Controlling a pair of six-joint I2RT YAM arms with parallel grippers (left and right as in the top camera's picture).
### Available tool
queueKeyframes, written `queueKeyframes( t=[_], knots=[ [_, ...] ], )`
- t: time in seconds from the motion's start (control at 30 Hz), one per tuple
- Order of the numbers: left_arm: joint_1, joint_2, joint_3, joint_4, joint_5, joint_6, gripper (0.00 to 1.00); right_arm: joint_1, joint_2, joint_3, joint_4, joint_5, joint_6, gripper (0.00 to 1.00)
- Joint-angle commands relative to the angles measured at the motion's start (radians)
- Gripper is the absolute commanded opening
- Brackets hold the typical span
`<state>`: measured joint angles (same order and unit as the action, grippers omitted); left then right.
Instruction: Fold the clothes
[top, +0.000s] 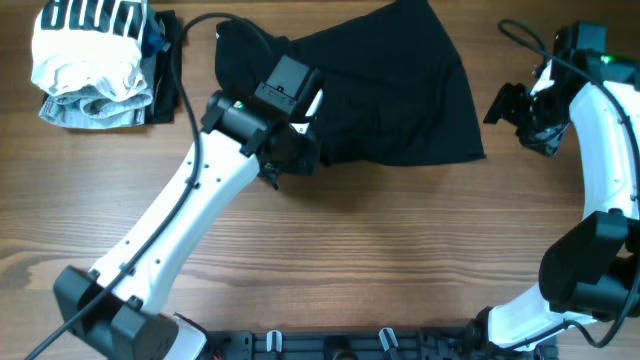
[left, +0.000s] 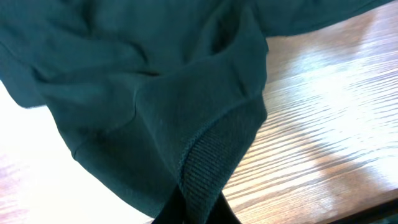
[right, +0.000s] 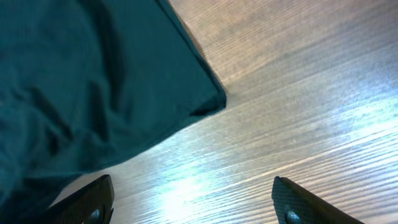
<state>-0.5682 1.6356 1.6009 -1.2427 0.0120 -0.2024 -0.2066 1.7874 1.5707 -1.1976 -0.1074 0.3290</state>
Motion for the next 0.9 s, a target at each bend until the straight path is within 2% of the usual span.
queueKeyframes(
  t=[0.0, 0.03, 0.07, 0.2, 0.3, 0.6, 0.77, 0.87],
  knots=[
    [0.000, 0.029, -0.084, -0.021, 0.001, -0.096, 0.04, -0.003, 0.002, -0.152, 0.063, 0.002, 0.056, 0.82],
    [0.000, 0.029, -0.119, -0.025, 0.000, -0.112, 0.04, -0.003, 0.002, -0.203, 0.127, -0.028, 0.056, 0.82],
    [0.000, 0.029, -0.143, -0.026, -0.003, -0.125, 0.04, 0.000, 0.002, -0.233, 0.178, -0.029, 0.061, 0.76],
    [0.000, 0.029, -0.177, -0.006, -0.034, -0.174, 0.04, 0.048, 0.007, -0.346, 0.440, 0.032, 0.078, 0.67],
    [0.000, 0.029, -0.177, 0.012, -0.040, -0.177, 0.04, 0.083, 0.022, -0.393, 0.539, 0.064, 0.098, 0.50],
    [0.002, 0.029, -0.177, 0.058, -0.059, -0.199, 0.04, 0.086, 0.167, -0.401, 0.575, 0.056, 0.126, 0.49],
    [0.002, 0.029, -0.177, 0.068, -0.059, -0.199, 0.04, 0.086, 0.175, -0.401, 0.536, 0.056, 0.122, 0.49],
    [0.002, 0.029, -0.177, 0.074, -0.060, -0.199, 0.04, 0.085, 0.171, -0.394, 0.485, 0.063, 0.101, 0.54]
  ],
)
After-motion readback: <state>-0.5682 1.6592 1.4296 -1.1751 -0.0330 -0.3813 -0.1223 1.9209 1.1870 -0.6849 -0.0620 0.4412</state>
